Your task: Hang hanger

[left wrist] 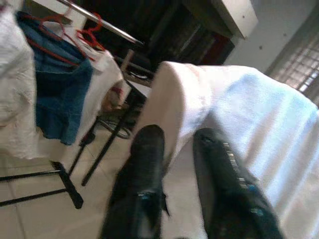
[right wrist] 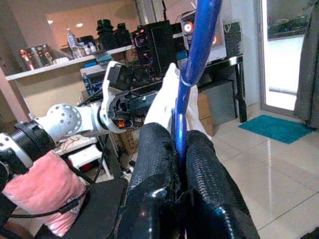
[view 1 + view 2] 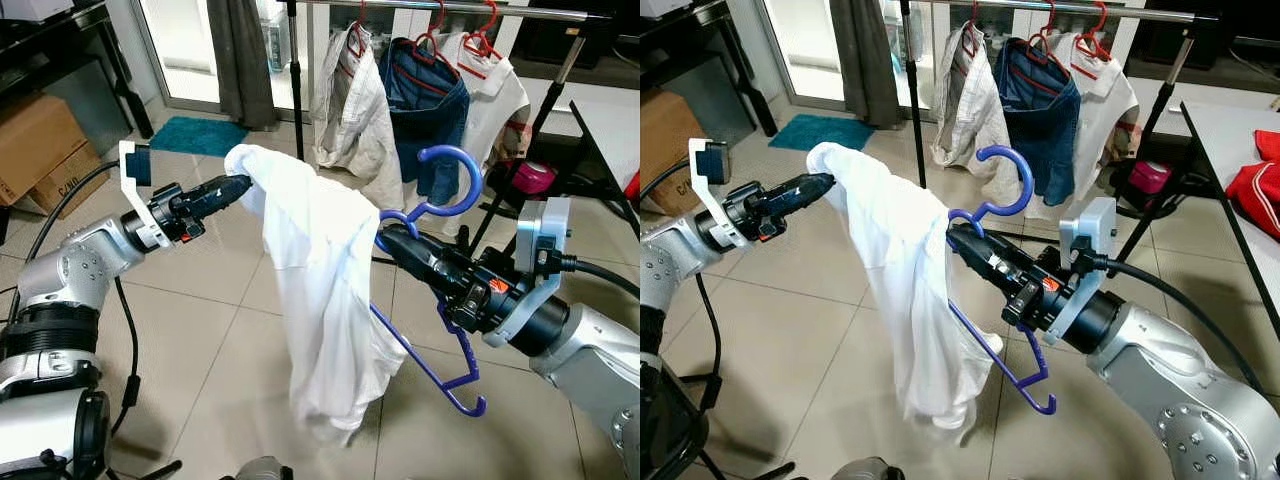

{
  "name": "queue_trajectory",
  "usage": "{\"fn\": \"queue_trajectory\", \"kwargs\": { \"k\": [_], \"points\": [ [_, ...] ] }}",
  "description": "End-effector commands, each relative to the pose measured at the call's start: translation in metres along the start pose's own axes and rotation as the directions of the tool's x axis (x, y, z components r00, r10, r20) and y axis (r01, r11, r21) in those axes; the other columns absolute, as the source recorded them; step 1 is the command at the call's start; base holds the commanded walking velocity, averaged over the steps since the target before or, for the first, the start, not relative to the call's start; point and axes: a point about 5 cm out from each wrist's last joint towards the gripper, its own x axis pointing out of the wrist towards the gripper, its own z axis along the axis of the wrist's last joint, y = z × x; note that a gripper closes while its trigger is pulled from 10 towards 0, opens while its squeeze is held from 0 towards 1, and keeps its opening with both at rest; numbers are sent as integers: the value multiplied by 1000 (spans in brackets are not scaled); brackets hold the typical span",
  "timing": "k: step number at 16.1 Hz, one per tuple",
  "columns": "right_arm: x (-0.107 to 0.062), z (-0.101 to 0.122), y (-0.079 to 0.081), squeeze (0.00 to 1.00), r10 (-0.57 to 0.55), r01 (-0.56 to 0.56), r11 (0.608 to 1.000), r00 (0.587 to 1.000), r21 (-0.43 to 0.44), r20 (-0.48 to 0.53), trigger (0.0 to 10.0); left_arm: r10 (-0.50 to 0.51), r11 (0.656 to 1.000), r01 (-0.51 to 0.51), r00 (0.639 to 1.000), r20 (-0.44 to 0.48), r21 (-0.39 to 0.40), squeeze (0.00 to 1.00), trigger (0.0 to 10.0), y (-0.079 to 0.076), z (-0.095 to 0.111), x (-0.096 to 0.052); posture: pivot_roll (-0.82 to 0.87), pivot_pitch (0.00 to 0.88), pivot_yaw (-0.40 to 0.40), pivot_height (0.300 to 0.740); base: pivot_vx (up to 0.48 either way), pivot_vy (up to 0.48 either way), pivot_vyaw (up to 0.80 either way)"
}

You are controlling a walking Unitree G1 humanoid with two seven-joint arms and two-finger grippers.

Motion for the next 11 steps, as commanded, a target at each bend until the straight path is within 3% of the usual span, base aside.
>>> {"fn": "queue_trajectory", "kwargs": {
  "k": [1,11],
  "points": [
    [0,7,-1,0,-1,1,1000,999,-15,38,0,35,999,-36,999,31,14,0,0,3,5,-1,3,0,40,740,0,0,0],
    [-1,5,-2,0,-16,16,1000,999,-4,43,0,197,980,-199,948,251,-15,0,0,18,23,-10,4,0,47,740,0,0,0]
  ]
}}
